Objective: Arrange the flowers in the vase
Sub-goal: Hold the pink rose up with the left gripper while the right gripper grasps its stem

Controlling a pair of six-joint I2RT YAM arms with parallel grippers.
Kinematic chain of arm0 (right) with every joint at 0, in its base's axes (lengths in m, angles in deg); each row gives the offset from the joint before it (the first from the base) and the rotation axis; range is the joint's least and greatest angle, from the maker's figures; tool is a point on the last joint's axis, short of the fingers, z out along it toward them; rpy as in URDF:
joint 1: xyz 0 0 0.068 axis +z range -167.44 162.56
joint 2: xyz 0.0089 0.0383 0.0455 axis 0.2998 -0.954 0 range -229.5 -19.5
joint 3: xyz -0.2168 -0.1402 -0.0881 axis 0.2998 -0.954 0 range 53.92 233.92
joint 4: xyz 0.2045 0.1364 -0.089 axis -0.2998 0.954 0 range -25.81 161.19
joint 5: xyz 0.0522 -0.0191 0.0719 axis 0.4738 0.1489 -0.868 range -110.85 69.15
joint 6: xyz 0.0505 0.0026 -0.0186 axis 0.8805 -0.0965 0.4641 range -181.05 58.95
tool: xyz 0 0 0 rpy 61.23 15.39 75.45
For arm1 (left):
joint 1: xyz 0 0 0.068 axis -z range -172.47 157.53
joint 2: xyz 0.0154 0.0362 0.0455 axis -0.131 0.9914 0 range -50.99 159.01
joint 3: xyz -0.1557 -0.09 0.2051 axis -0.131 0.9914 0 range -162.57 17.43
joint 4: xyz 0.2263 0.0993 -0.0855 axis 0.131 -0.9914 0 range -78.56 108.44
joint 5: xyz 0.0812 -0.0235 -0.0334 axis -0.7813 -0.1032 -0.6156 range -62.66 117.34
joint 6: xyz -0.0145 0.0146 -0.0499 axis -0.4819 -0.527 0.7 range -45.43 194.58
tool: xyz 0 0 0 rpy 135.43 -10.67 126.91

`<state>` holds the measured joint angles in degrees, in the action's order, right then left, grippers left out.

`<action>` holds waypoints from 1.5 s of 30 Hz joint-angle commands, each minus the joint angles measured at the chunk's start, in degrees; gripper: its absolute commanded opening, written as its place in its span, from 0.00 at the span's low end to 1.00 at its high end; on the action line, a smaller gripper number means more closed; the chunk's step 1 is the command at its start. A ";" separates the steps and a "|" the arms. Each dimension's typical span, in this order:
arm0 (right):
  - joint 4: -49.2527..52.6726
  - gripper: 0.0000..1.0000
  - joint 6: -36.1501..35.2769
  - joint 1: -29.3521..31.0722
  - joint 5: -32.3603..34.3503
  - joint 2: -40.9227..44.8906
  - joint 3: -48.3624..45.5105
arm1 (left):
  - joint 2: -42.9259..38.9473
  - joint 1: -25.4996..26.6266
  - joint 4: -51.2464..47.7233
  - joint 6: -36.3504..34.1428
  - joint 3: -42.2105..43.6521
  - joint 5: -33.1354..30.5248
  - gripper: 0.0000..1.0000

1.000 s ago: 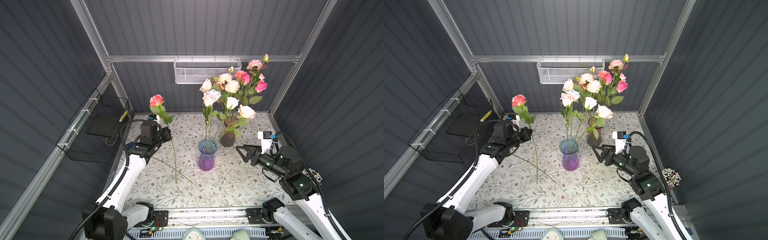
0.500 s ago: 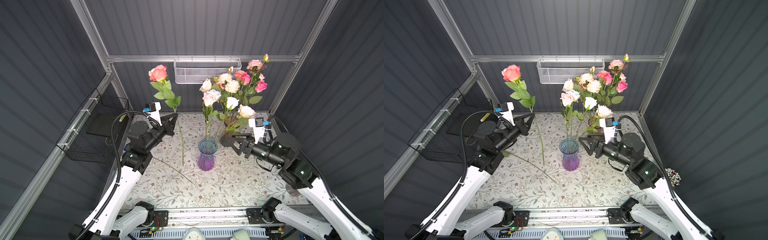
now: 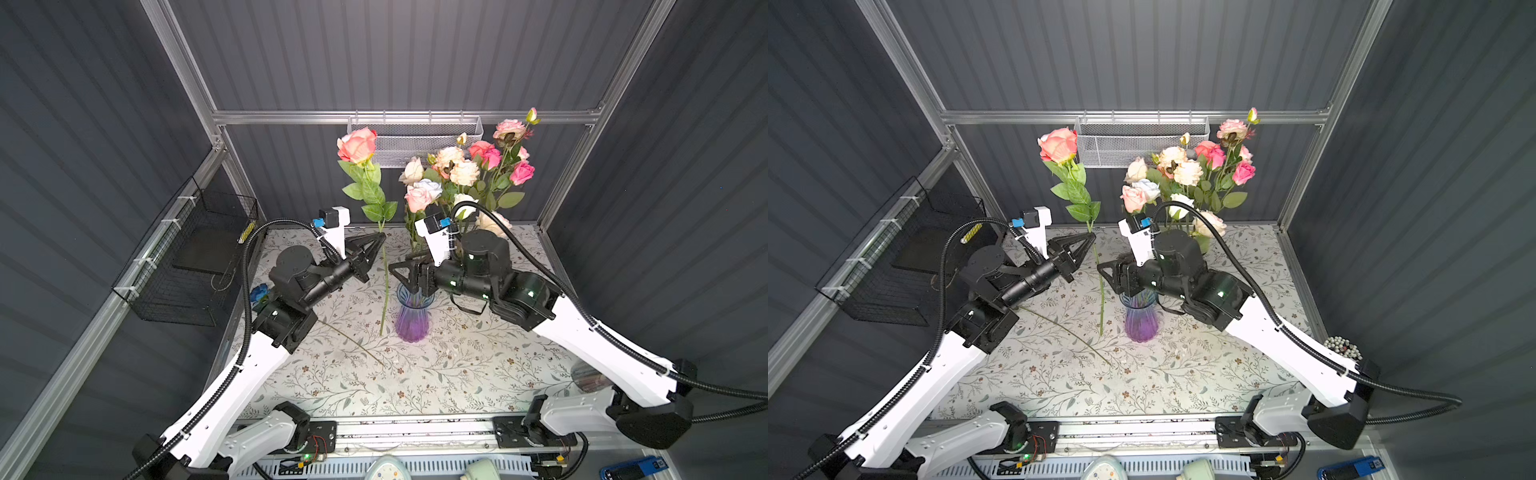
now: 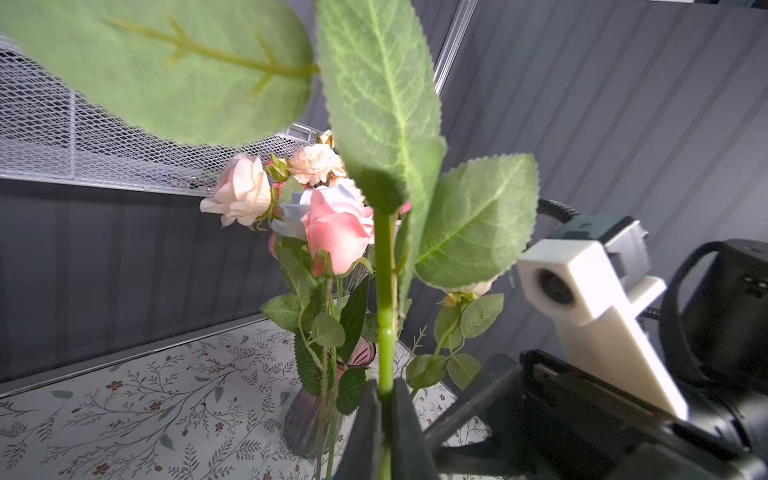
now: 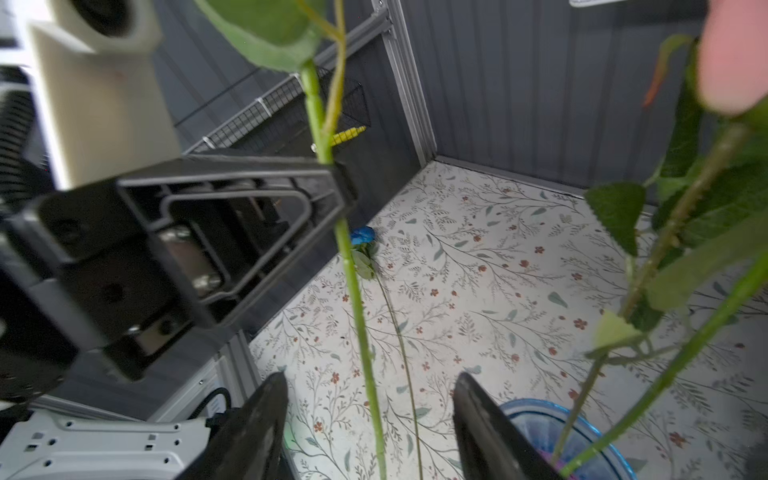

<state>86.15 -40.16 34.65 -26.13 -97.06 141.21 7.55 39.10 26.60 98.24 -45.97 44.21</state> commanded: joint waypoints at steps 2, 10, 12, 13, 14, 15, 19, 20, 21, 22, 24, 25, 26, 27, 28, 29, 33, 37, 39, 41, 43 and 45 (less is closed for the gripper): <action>2.71 0.57 -1.57 0.53 1.34 -2.46 3.85 | -2.20 0.30 3.26 1.43 1.43 1.59 0.00; 1.51 0.47 -2.07 0.64 -0.73 -4.09 5.17 | -2.82 0.33 3.17 1.30 2.84 0.92 0.00; 1.38 0.47 -2.50 0.64 -1.74 -4.43 5.48 | -2.67 0.27 3.22 1.38 2.84 0.98 0.00; 1.50 0.47 -2.39 0.66 -2.18 -4.72 5.72 | -2.48 0.33 3.42 1.60 2.88 1.14 0.00; 1.73 0.47 -2.21 0.71 -2.38 -4.73 5.92 | -2.33 0.33 3.40 1.49 2.93 1.33 0.00; 1.45 0.47 -2.16 0.72 -2.80 -4.63 5.95 | -2.23 0.31 3.14 1.23 2.89 1.25 0.00; 1.13 0.47 -2.73 0.68 -2.75 -5.33 6.46 | -2.21 0.33 4.09 2.12 3.53 1.51 0.00; 1.22 0.45 -2.85 0.71 -2.64 -5.77 6.88 | -2.13 0.33 4.42 2.36 3.74 1.59 0.00; 1.37 0.44 -2.94 0.67 -2.59 -6.27 7.40 | -2.04 0.33 4.58 2.43 3.81 1.59 0.00; 1.11 0.43 -2.95 0.68 -2.79 -6.65 7.71 | -2.16 0.29 4.50 2.52 3.89 1.59 0.00; 0.82 0.41 -3.24 0.71 -3.26 -7.42 8.41 | -2.46 0.33 4.75 2.66 4.37 1.59 0.00; 1.32 0.40 -3.53 0.70 -3.62 -8.10 9.26 | -2.65 0.33 4.76 2.78 4.57 1.59 0.00; 1.84 0.38 -3.82 0.72 -3.85 -8.65 9.92 | -2.80 0.33 4.67 2.75 4.70 1.59 0.00; 2.09 0.36 -3.75 0.64 -3.73 -9.11 10.25 | -2.95 0.33 4.73 2.74 4.90 1.59 0.00; 1.97 0.34 -3.82 0.65 -3.64 -9.40 10.24 | -3.08 0.29 4.75 2.63 5.03 1.55 0.00; 1.89 0.31 -3.85 0.68 -3.96 -9.64 10.28 | -3.17 0.33 4.76 2.56 5.22 1.42 0.00; 1.33 0.22 -4.00 0.70 -4.69 -10.06 10.28 | -3.17 0.33 4.84 2.26 5.67 1.33 0.00; 1.16 0.17 -4.26 0.68 -4.23 -10.07 9.94 | -3.10 0.35 4.93 1.97 5.83 0.99 0.00; 1.12 0.15 -4.44 0.73 -4.37 -9.99 9.72 | -3.09 0.33 4.88 1.75 5.98 0.70 0.02; 0.66 0.13 -4.46 0.73 -4.47 -9.74 9.05 | -3.08 0.33 4.84 1.74 5.96 0.15 0.06; 0.64 0.12 -4.53 0.73 -4.35 -9.45 8.36 | -3.08 0.33 4.83 1.56 5.83 -0.23 0.09; -0.15 0.11 -4.50 0.73 -4.29 -9.23 8.07 | -3.00 0.33 4.76 1.58 5.85 -0.74 0.22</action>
<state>87.79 -43.99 35.26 -30.33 -107.16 149.90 5.48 39.10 29.27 100.46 -40.83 44.07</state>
